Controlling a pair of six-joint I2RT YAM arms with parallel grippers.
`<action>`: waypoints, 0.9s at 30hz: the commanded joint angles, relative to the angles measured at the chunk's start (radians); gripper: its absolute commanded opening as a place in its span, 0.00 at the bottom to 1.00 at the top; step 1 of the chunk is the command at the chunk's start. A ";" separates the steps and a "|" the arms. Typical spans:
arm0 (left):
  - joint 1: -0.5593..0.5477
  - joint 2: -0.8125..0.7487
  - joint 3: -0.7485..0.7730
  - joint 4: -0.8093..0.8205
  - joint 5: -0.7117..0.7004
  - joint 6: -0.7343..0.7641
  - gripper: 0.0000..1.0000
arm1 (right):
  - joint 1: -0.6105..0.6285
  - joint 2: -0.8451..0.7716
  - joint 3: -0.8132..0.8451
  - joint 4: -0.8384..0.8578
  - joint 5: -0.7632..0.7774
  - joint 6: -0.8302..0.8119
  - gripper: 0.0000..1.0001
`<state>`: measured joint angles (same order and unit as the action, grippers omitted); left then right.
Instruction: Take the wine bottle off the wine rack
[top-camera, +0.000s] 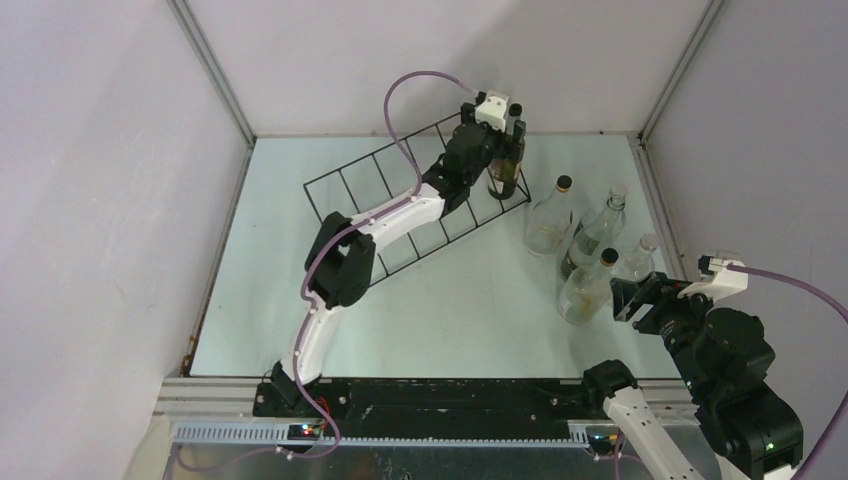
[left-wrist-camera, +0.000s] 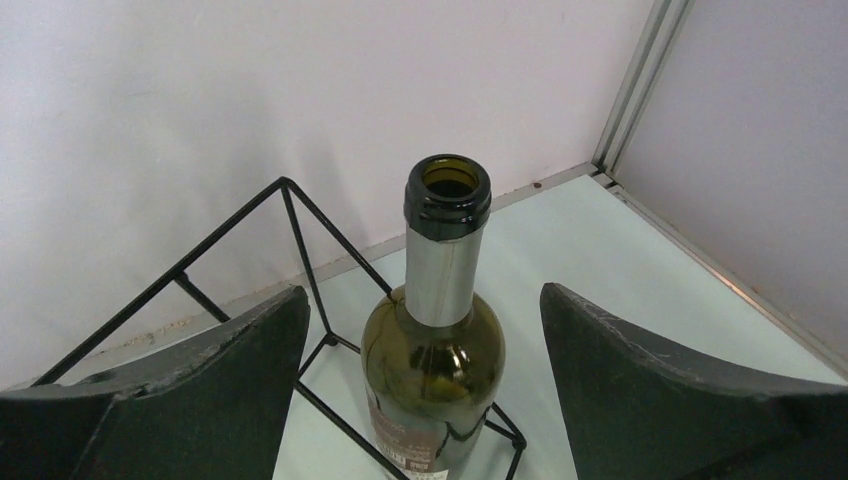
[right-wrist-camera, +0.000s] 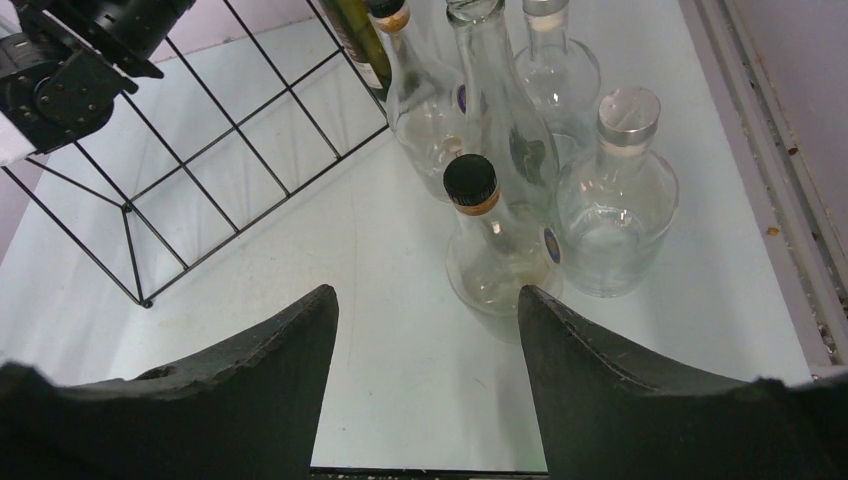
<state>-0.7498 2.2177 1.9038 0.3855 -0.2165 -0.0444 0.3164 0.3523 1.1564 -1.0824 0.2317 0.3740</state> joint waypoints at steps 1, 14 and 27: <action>-0.005 0.063 0.132 -0.042 0.013 0.039 0.93 | -0.003 -0.001 -0.002 0.018 -0.005 -0.004 0.70; 0.026 0.205 0.278 0.035 -0.051 0.024 0.83 | -0.003 -0.013 -0.002 0.010 -0.007 -0.007 0.70; 0.044 0.239 0.338 0.043 0.013 0.000 0.71 | -0.002 0.003 -0.004 -0.005 -0.003 -0.017 0.70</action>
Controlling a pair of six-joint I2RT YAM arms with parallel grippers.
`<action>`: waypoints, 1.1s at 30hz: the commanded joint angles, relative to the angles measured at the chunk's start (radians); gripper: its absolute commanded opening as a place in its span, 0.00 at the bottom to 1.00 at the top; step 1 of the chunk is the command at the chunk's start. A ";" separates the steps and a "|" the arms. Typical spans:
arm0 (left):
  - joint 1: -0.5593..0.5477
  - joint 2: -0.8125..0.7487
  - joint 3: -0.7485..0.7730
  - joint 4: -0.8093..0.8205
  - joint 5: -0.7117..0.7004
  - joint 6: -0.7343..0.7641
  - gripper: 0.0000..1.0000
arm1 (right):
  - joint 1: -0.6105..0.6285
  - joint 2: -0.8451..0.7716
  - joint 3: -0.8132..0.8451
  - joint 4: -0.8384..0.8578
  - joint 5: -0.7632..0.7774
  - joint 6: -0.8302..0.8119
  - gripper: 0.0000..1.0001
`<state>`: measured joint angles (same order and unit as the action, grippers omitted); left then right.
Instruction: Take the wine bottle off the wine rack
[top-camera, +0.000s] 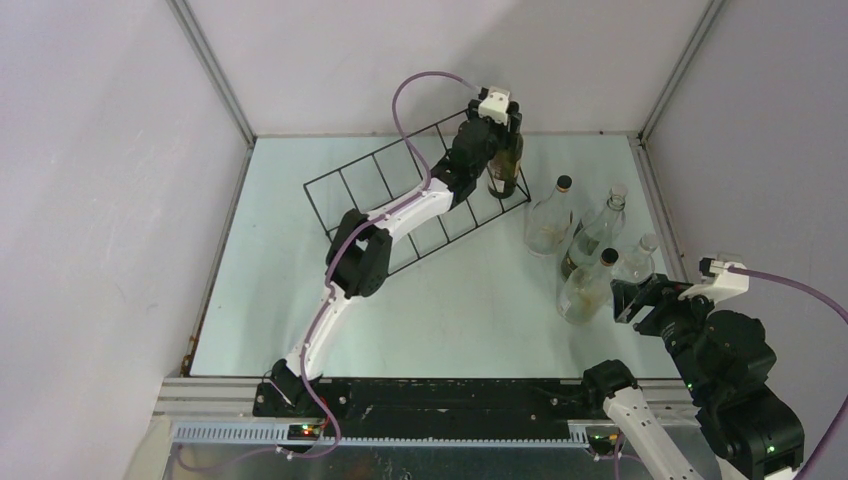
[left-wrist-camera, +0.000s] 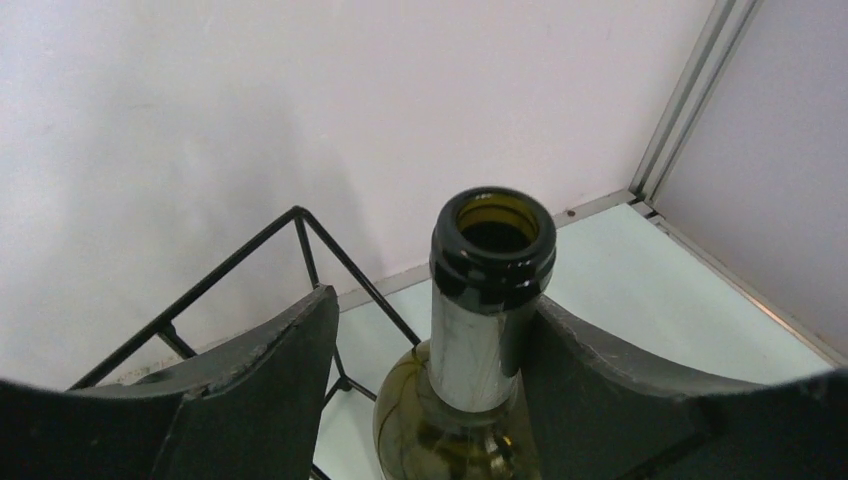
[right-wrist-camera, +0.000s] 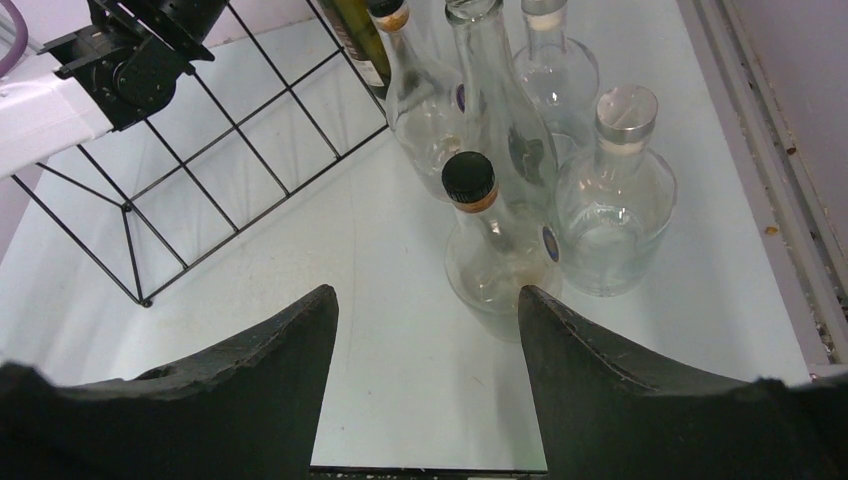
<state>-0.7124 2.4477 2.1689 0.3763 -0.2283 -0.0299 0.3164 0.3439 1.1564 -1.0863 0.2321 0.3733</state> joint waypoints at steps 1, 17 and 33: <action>0.006 0.015 0.083 0.050 0.033 -0.015 0.70 | -0.003 0.015 -0.002 0.000 -0.010 -0.019 0.70; 0.019 0.046 0.132 0.049 0.118 -0.008 0.34 | -0.002 0.039 -0.003 0.003 -0.012 -0.038 0.70; 0.000 -0.057 0.133 0.068 0.105 0.028 0.00 | -0.003 0.045 -0.005 0.006 0.005 -0.040 0.70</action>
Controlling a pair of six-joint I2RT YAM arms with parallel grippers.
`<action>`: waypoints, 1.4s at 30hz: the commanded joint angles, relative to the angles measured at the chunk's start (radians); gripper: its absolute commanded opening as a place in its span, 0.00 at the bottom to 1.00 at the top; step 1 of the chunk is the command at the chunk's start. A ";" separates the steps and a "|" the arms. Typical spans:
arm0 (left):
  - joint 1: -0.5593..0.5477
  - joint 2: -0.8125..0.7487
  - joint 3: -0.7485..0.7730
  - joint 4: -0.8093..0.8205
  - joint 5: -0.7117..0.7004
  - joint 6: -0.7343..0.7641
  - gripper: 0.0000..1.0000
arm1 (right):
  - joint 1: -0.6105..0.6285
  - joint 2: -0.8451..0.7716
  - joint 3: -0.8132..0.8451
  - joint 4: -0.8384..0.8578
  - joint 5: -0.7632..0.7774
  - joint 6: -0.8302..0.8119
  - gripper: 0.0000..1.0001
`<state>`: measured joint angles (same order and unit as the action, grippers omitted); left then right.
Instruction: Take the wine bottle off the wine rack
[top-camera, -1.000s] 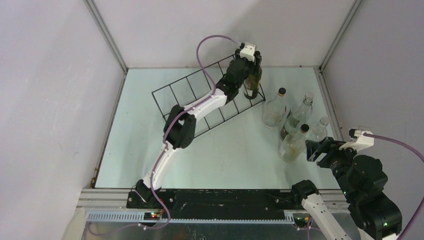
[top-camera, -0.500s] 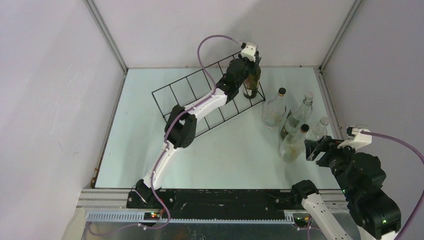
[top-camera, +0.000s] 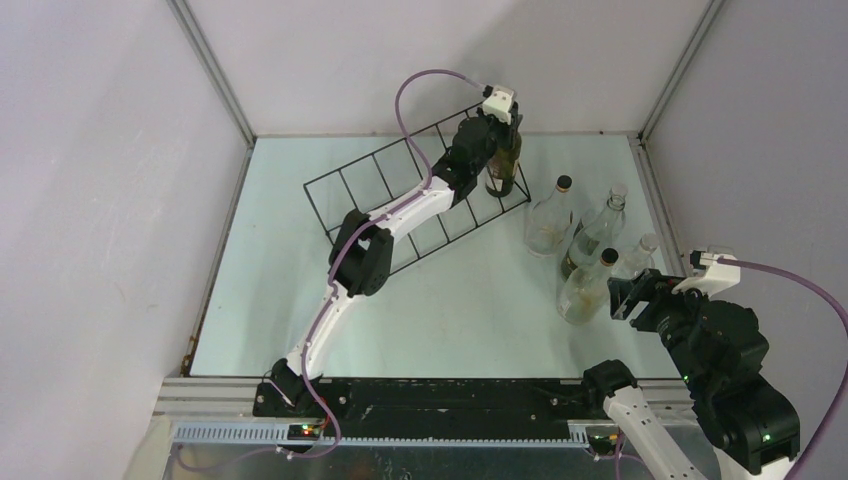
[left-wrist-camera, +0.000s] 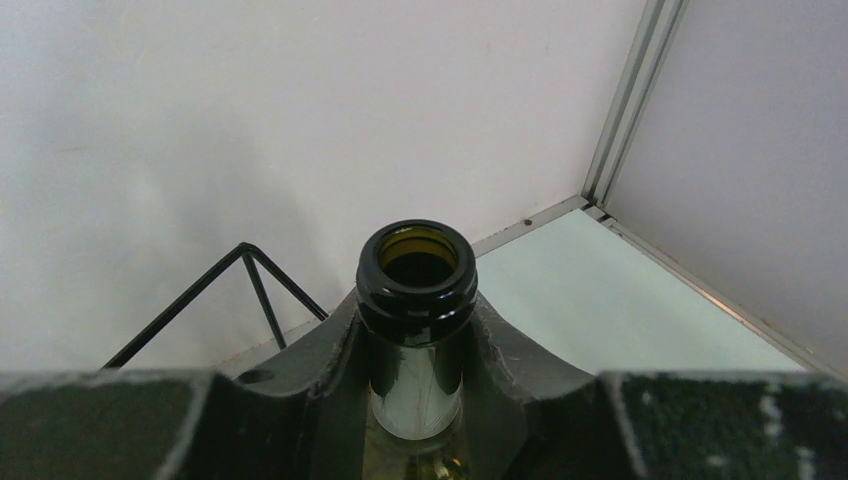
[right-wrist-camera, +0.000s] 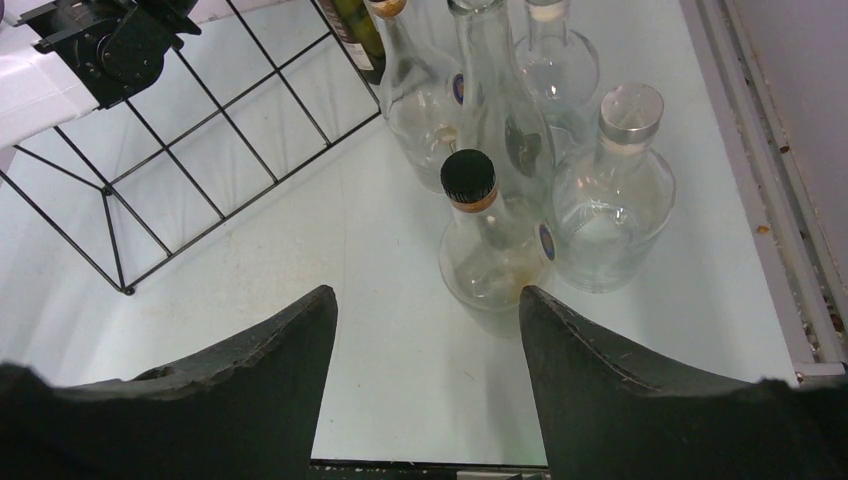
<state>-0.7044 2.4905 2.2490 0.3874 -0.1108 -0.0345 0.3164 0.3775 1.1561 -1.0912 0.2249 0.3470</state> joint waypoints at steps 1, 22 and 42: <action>-0.010 -0.106 0.052 0.063 -0.016 0.033 0.00 | -0.003 0.010 -0.007 0.013 0.012 -0.015 0.70; -0.044 -0.233 0.068 0.092 0.002 0.032 0.00 | -0.002 -0.008 -0.009 0.017 0.012 -0.014 0.70; -0.115 -0.622 -0.498 0.250 0.060 0.129 0.00 | -0.003 -0.019 -0.008 0.049 0.007 -0.044 0.70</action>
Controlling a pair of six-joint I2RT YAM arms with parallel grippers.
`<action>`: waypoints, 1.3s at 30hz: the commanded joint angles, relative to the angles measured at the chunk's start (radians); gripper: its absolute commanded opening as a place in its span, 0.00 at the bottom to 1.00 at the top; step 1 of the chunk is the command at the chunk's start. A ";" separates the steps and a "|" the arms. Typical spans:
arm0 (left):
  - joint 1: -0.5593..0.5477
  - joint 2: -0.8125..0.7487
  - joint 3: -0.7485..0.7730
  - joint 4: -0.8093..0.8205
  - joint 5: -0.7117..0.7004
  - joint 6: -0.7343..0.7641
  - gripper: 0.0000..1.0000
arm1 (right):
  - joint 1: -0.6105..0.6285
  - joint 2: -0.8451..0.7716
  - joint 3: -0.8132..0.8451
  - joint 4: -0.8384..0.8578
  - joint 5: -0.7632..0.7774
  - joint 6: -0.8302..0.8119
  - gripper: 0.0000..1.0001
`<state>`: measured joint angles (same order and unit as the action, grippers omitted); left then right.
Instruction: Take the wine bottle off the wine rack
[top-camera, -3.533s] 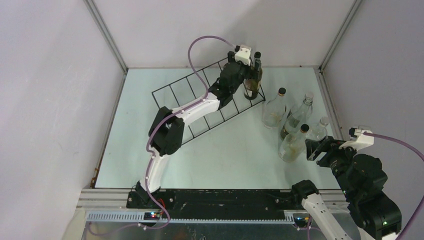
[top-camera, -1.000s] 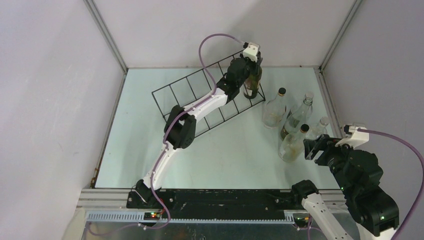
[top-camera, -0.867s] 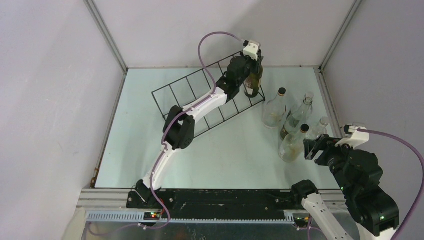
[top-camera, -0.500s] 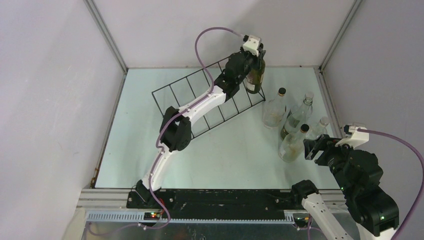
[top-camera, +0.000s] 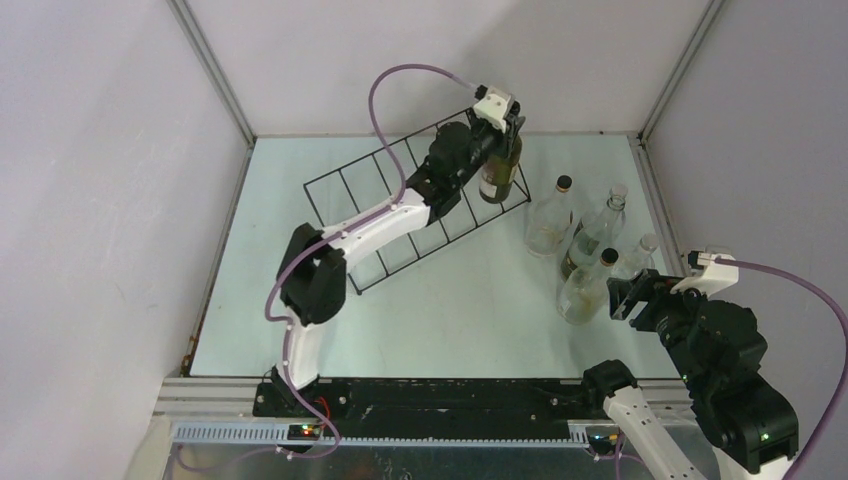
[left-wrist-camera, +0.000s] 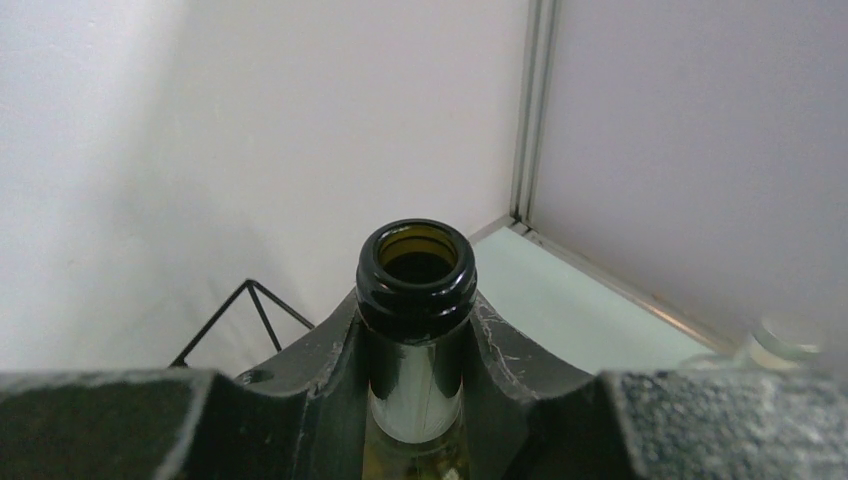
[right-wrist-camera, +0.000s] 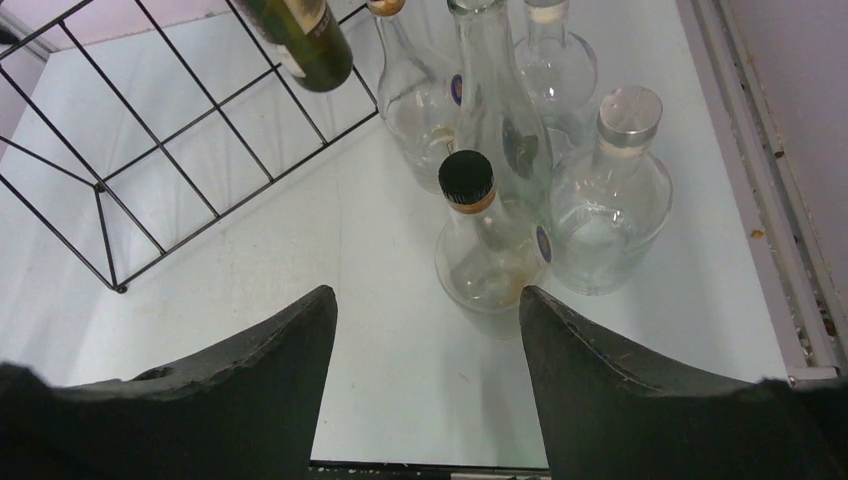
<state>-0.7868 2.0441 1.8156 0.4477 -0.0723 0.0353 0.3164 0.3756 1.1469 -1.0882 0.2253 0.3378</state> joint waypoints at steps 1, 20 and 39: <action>-0.046 -0.207 -0.086 0.192 0.022 0.064 0.00 | -0.003 -0.020 0.001 0.058 0.004 -0.045 0.70; -0.224 -0.695 -0.836 0.299 -0.137 0.058 0.00 | -0.003 0.071 0.080 0.191 -0.278 -0.174 0.68; -0.380 -0.965 -1.274 0.367 -0.382 -0.027 0.08 | -0.002 0.144 0.081 0.318 -0.516 -0.104 0.68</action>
<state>-1.1542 1.1591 0.5667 0.7258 -0.3901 0.0303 0.3164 0.4908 1.2026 -0.8455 -0.2390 0.2039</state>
